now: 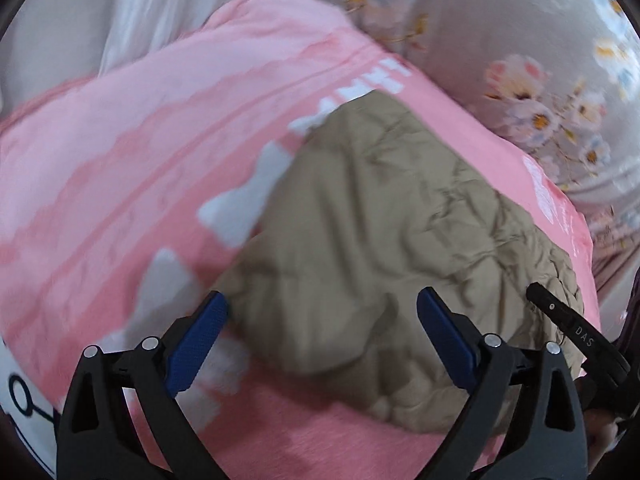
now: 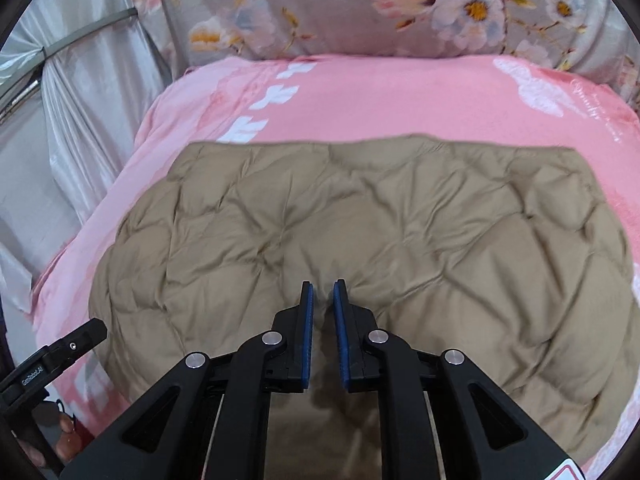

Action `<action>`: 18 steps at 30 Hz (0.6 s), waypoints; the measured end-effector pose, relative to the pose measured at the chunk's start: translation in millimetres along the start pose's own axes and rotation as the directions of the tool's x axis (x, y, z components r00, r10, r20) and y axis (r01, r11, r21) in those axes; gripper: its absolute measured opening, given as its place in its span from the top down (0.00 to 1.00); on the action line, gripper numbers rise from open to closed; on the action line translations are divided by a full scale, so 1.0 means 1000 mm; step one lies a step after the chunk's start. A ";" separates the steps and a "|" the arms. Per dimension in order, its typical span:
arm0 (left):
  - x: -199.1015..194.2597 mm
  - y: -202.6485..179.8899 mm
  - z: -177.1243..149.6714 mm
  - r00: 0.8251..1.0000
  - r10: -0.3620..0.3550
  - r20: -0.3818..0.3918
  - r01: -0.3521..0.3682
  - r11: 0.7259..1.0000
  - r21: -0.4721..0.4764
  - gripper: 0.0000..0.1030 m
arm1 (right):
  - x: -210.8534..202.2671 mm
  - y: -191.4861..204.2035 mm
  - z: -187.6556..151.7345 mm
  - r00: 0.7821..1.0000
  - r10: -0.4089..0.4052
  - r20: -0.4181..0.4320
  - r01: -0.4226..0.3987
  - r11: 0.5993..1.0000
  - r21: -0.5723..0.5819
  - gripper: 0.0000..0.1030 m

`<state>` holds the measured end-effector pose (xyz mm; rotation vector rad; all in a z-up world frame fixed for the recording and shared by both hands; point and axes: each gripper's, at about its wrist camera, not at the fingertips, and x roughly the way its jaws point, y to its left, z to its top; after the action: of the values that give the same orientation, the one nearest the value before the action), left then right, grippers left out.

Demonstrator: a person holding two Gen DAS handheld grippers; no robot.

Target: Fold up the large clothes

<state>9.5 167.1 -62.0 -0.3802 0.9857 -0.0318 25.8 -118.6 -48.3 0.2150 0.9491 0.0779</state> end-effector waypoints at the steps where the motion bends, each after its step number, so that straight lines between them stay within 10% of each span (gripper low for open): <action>1: 0.005 0.007 -0.002 1.000 -0.005 -0.022 0.004 1.000 -0.026 0.09 | 0.004 0.001 -0.001 1.000 -0.007 -0.008 0.007 1.000 -0.006 0.86; 9: 0.037 0.007 0.000 0.986 -0.147 -0.077 0.136 0.981 -0.135 0.09 | 0.022 -0.011 -0.008 0.997 0.052 -0.057 -0.051 0.998 0.024 0.87; 15: 0.014 -0.028 0.017 0.988 -0.144 -0.049 0.143 0.989 -0.026 0.75 | 0.031 -0.020 -0.008 0.994 0.088 -0.063 -0.085 0.995 0.055 0.90; 18: -0.020 -0.055 0.028 0.977 -0.212 0.000 0.212 0.975 0.064 0.83 | 0.036 -0.027 -0.004 0.989 0.126 -0.080 -0.117 0.988 0.104 0.91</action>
<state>29.4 127.8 -13.6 -0.4259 0.9317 -0.2546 42.9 -138.7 -85.4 0.3640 1.0271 0.1534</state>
